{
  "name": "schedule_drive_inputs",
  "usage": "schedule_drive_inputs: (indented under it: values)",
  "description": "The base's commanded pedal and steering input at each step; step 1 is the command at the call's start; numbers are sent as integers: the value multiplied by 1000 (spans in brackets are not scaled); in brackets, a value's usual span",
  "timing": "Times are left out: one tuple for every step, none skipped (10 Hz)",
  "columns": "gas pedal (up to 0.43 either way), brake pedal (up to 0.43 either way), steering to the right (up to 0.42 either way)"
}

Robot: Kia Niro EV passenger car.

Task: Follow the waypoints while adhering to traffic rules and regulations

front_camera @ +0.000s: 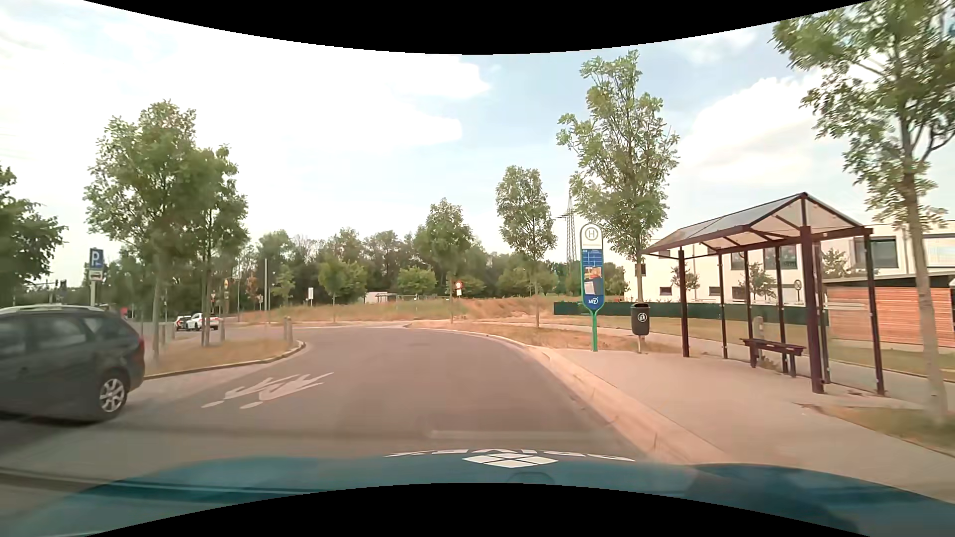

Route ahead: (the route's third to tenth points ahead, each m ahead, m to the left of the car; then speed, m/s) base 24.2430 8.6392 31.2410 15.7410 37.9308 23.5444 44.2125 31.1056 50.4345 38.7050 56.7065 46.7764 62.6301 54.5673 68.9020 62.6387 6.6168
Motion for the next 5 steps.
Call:
schedule_drive_inputs:
  values:
    - [138,0,-25]
    - [110,0,-27]
    - [110,0,-27]
    - [98,0,-28]
    - [98,0,-30]
